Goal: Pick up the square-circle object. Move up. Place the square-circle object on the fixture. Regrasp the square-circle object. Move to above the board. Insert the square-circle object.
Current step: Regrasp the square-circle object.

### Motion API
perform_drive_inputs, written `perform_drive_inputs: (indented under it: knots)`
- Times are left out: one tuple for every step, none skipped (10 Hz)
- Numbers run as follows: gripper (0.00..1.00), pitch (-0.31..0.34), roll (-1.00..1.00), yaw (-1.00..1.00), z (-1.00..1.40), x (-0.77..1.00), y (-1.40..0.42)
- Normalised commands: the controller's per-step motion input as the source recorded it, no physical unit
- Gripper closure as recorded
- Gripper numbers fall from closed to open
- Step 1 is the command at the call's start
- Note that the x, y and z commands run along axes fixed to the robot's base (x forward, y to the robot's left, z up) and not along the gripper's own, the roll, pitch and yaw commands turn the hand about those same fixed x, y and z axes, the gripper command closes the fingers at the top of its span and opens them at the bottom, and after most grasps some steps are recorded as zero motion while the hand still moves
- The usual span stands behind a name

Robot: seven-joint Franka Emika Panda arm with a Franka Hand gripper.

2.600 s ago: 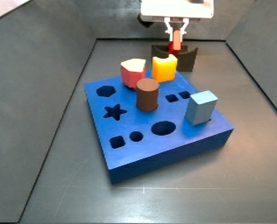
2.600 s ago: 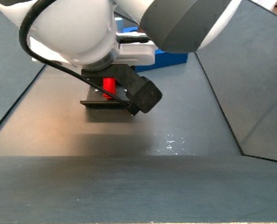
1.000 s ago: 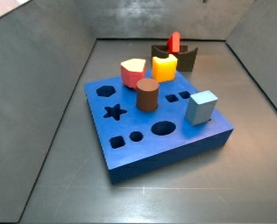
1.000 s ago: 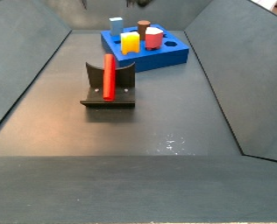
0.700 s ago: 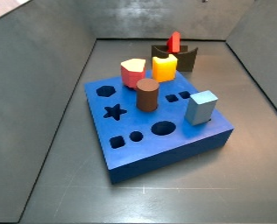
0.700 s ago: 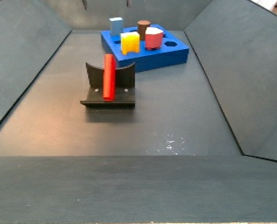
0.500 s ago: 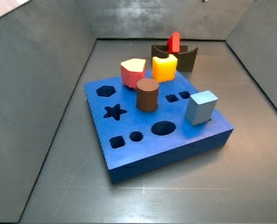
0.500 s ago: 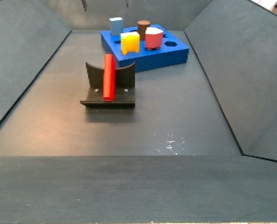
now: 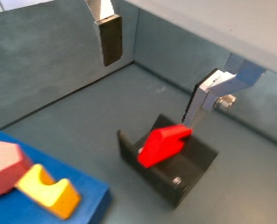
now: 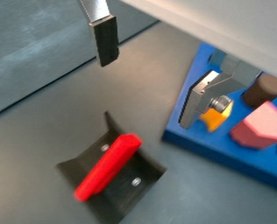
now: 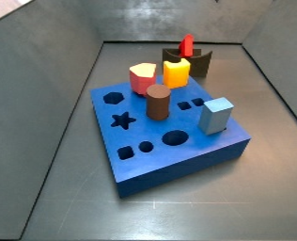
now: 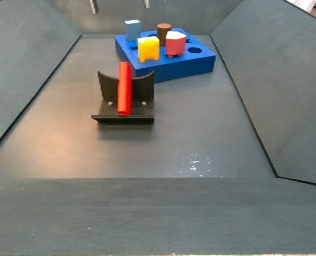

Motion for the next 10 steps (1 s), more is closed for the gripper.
perform_drive_inputs:
  knots:
    - [0.0, 0.014, 1.0, 0.03, 0.01, -0.01, -0.02]
    - [0.0, 0.02, 1.0, 0.03, 0.01, 0.0, -0.02]
    - [0.0, 0.022, 1.0, 0.03, 0.0, 0.01, -0.02]
    - [0.0, 0.034, 1.0, 0.04, -0.01, 0.03, -0.02]
    - [0.0, 0.04, 1.0, 0.04, -0.01, 0.04, -0.03]
    - [0.0, 0.055, 1.0, 0.05, -0.01, 0.06, -0.03]
    - [0.0, 0.069, 1.0, 0.05, -0.01, 0.07, -0.03]
    - [0.0, 0.094, 1.0, 0.07, -0.02, 0.09, -0.03]
    - [0.0, 0.116, 1.0, 0.08, -0.02, 0.09, -0.04]
    - [0.0, 0.145, 1.0, 0.1, -0.02, 0.1, -0.04]
